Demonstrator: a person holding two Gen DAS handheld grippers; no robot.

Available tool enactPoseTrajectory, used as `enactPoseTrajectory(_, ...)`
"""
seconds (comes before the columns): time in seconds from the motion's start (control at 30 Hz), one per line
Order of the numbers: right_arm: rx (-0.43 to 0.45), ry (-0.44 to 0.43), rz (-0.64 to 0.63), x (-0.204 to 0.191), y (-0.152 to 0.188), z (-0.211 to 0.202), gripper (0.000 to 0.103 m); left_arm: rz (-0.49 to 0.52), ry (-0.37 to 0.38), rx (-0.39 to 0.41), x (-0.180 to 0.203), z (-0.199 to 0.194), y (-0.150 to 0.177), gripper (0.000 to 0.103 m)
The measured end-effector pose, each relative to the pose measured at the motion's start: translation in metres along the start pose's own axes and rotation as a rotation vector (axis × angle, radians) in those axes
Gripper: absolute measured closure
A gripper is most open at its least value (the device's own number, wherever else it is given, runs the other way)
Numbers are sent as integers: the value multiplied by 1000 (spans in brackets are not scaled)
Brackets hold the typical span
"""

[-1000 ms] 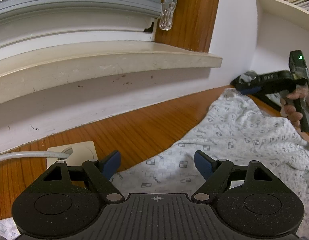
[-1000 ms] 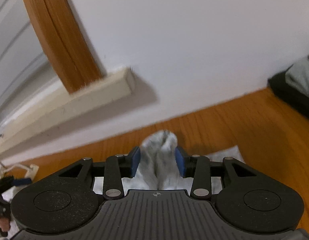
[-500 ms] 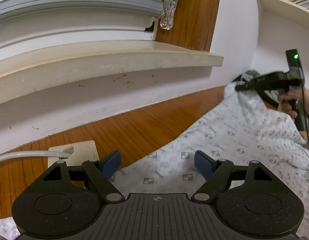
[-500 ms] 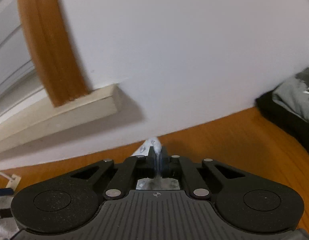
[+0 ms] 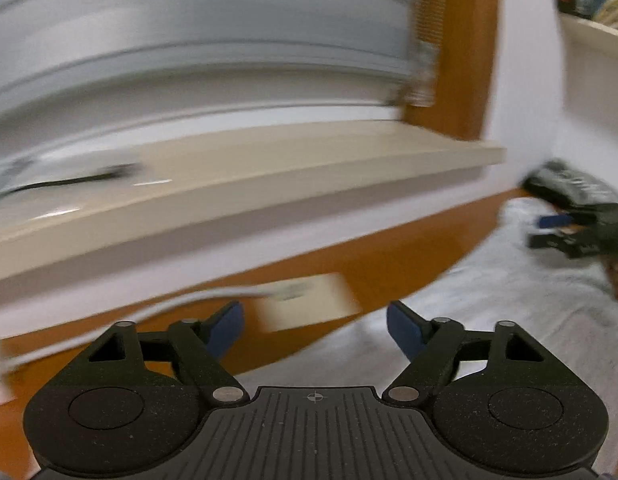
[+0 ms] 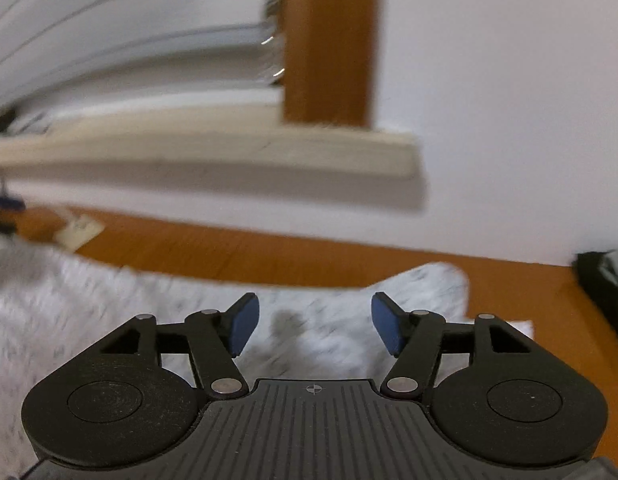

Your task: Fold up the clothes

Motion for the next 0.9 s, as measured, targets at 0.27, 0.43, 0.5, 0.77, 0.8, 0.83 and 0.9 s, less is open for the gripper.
enactPoseTrajectory(0.27,-34,11,-23,5,18,12,40,-133,-189,-126,-123,-41,74,45)
enactPoseTrajectory(0.43,-30,1,15,10,21,2,39,-178,-133,-125,-128,-32,84,51)
enactPoseTrajectory(0.5,-36,-1,25,10,21,4,38,-174,-138,-117,-127,-31,84,83)
enactPoseTrajectory(0.77,-63,-1,35,10,23,9,37,-163,-214,-64,-140,-57,92,97)
enactPoseTrajectory(0.8,-65,0,34,10,24,9,37,-136,-214,-84,-137,-56,95,97)
enactPoseTrajectory(0.83,-66,-1,34,10,24,10,37,-128,-212,-93,-135,-55,95,96)
enactPoseTrajectory(0.9,-68,-2,37,10,24,10,37,-116,-227,-97,-132,-56,93,90)
Point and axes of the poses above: each gripper's, at about its wrist camera, not at the fingertips, and z roughly the way its jaws point, x to its right, y to its underside, the point moved 9 cm from there along z, roughly the way its jaws point, and after that the axes turned 12 degrees about z, right-handed, at the moved point
